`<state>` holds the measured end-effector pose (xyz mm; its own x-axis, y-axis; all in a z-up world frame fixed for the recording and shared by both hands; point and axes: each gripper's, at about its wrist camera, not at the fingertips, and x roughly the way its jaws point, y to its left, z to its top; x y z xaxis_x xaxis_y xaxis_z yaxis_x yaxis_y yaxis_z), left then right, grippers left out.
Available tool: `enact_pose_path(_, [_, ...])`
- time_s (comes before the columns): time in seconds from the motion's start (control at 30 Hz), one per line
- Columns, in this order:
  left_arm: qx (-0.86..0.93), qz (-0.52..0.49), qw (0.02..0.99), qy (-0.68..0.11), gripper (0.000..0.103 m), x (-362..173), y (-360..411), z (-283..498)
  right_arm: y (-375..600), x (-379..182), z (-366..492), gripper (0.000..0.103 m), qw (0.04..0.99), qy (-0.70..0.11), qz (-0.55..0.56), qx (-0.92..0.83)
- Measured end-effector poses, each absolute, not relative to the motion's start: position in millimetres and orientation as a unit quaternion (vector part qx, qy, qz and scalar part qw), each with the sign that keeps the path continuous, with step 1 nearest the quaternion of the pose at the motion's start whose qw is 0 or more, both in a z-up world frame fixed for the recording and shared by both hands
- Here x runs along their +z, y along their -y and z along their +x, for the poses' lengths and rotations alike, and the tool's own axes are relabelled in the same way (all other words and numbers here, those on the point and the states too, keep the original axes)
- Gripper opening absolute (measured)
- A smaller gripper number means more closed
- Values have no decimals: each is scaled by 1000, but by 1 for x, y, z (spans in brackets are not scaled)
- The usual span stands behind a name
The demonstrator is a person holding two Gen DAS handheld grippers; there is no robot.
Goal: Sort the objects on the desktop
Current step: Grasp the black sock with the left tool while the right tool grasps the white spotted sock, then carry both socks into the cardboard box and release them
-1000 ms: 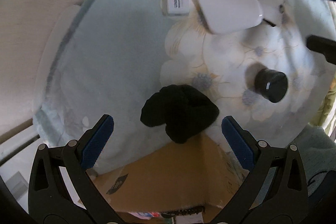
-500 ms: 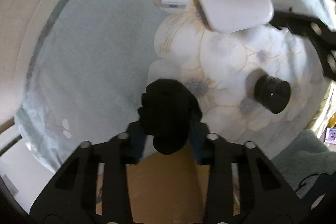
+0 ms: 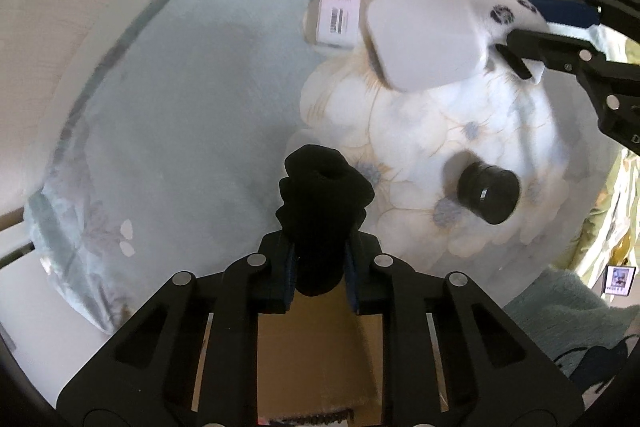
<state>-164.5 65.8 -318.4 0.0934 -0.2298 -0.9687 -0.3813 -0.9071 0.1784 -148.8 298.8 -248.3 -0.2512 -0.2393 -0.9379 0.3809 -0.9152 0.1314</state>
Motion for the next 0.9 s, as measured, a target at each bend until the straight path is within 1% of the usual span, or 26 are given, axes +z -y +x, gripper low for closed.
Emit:
enact_pose_path(0.2, [665,-716,78,-197,17,-285,-68,-153,-313,-229,-136,27,173,-73,573,-798])
enact_pose_path(0.3, [678,-703,87,-196,17,-264,-69,-143,-318,-208,-129,27,166,-78,568,-802])
enact_pose_path(0.37, [688,-693,89,-195,17,-247,-68,-134,-317,-196,-140,27,166,-76,566,-804])
enact_pose_path(0.43, [698,-685,90,-189,17,-225,-80,-116,-313,-181,-132,27,168,-71,564,-805])
enact_pose_path(0.6, [732,-646,108,-187,17,-191,-95,-124,-293,-154,-119,27,163,-82,552,-814])
enact_pose_path(0.67, [745,-634,110,-177,17,-173,-86,-117,-287,-140,-113,27,164,-84,545,-818])
enact_pose_path(0.77, [761,-616,112,-169,17,-164,-73,-104,-273,-122,-108,27,177,-78,536,-822])
enact_pose_path(0.9, [787,-593,84,-150,17,-139,-40,-82,-246,-99,-99,27,201,-77,519,-827])
